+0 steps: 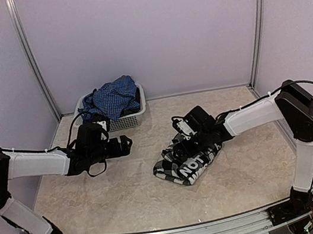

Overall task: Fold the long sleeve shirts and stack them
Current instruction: Adjust the square-folded shirt at the center of the board.

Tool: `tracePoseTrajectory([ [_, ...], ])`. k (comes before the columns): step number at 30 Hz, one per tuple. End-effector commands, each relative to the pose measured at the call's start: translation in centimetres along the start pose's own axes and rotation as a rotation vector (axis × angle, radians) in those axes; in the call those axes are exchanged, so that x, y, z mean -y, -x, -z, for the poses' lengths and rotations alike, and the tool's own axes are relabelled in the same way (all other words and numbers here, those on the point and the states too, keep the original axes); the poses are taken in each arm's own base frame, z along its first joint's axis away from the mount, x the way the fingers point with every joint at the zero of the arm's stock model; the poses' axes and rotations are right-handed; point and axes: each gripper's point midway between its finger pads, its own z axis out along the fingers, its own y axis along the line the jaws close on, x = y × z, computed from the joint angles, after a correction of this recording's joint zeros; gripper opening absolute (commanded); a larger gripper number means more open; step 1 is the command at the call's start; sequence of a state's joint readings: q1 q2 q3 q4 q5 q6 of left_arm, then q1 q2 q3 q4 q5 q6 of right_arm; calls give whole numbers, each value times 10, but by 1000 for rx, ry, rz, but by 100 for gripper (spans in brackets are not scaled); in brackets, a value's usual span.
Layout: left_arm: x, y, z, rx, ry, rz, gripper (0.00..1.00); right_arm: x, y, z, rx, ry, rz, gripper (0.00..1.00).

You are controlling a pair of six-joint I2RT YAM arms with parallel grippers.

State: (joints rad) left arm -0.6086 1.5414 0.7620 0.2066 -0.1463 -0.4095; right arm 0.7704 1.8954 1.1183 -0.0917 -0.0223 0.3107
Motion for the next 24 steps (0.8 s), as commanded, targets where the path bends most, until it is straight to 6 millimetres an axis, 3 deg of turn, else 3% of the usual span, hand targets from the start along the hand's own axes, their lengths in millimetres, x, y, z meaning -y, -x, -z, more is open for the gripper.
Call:
tracePoseTrajectory([
  [1,71,-11,17,13,-244,74,99,-2,20,36,21,6,-4,98],
  [4,111,-26,21,-26,-377,147,99,7,40,52,59,-18,-14,99],
  [7,142,-25,20,-35,-484,192,98,30,44,61,72,-76,-49,99],
  [12,170,-30,-2,-105,-542,231,81,61,38,69,71,-134,-119,99],
  [16,178,-38,-23,-157,-526,213,75,66,31,72,66,-144,-125,99],
  [24,167,-59,-52,-207,-399,165,70,64,12,66,39,-118,-136,98],
])
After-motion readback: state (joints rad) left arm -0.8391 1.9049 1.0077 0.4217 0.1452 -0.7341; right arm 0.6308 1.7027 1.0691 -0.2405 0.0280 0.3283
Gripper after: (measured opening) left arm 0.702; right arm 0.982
